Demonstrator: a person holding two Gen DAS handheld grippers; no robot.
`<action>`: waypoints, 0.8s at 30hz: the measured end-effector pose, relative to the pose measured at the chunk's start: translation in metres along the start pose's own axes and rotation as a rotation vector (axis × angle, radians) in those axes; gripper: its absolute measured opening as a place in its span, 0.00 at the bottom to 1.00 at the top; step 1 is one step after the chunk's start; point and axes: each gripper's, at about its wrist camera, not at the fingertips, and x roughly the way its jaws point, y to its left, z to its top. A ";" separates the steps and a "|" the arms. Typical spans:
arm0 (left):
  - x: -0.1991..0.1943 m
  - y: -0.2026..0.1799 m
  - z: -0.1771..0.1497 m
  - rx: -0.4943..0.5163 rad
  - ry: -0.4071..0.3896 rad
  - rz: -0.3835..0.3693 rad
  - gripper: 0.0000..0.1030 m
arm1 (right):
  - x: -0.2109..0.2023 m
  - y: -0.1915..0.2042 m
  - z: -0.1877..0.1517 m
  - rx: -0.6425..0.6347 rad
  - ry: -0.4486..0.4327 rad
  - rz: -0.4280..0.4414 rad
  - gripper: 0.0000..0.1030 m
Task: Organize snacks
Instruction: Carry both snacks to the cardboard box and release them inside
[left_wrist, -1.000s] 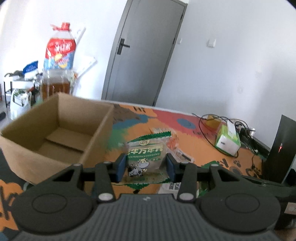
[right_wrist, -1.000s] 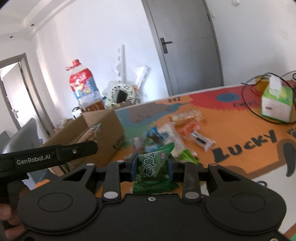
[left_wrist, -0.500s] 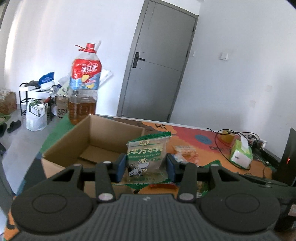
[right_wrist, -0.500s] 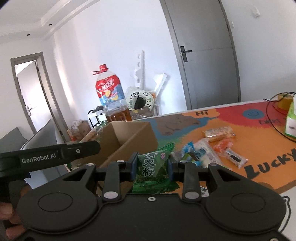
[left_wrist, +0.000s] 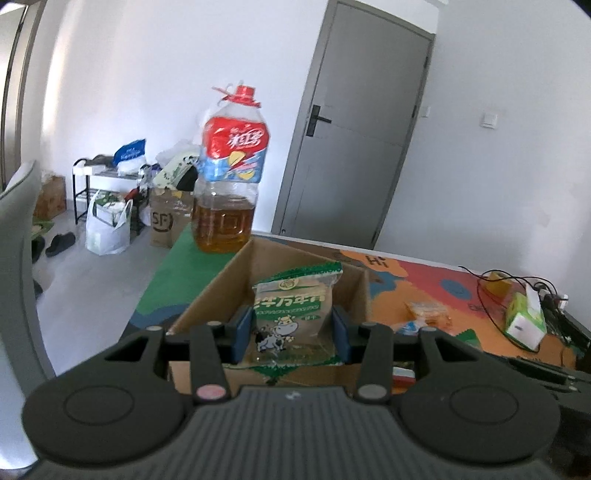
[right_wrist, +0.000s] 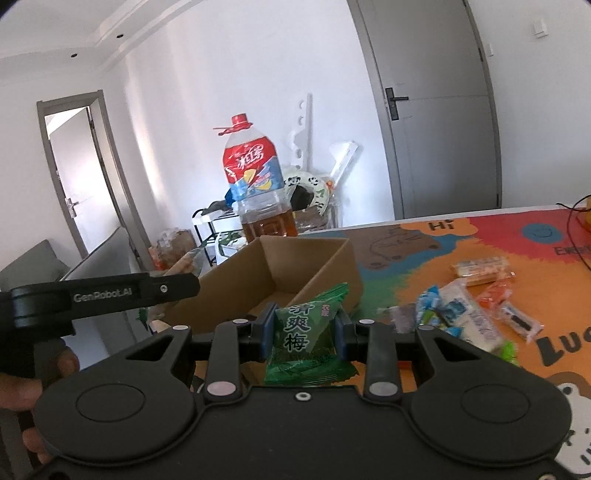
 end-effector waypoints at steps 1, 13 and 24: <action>0.003 0.004 0.001 -0.007 0.005 -0.004 0.44 | 0.003 0.003 0.001 -0.004 0.003 0.003 0.31; -0.009 0.033 0.000 -0.052 0.004 0.043 0.64 | 0.027 0.021 0.017 -0.019 0.017 0.036 0.31; -0.029 0.055 -0.005 -0.061 0.030 0.065 0.74 | 0.052 0.048 0.031 -0.028 0.026 0.077 0.32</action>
